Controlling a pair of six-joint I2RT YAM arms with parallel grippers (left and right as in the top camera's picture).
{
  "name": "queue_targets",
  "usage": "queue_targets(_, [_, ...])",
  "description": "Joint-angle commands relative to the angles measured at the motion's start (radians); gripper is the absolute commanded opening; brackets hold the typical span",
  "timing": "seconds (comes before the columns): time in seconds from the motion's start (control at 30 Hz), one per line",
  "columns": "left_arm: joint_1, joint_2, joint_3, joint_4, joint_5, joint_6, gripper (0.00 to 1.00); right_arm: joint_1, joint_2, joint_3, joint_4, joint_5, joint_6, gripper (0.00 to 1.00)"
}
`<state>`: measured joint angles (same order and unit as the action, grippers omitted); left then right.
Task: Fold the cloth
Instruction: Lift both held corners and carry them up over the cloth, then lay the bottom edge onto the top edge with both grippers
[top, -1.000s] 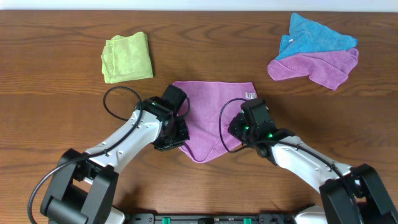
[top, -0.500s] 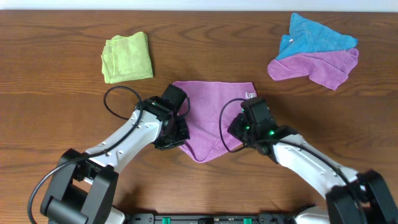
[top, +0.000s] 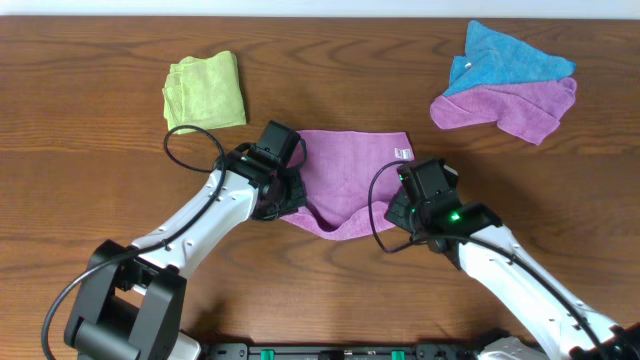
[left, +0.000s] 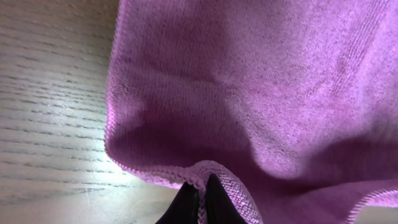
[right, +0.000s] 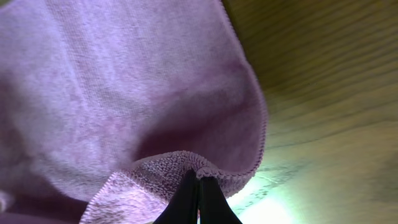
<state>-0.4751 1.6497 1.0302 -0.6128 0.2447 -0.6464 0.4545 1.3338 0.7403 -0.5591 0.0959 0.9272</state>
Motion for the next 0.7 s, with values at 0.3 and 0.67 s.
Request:
queue_targets(0.3, [0.003, 0.004, 0.015, 0.119, -0.096, 0.004, 0.06, -0.010, -0.010, 0.013, 0.093, 0.170, -0.054, 0.01])
queue_targets(0.67, [0.006, 0.018, 0.015, 0.234, -0.170, 0.003, 0.06, -0.044, 0.069, 0.013, 0.210, 0.158, -0.080, 0.01])
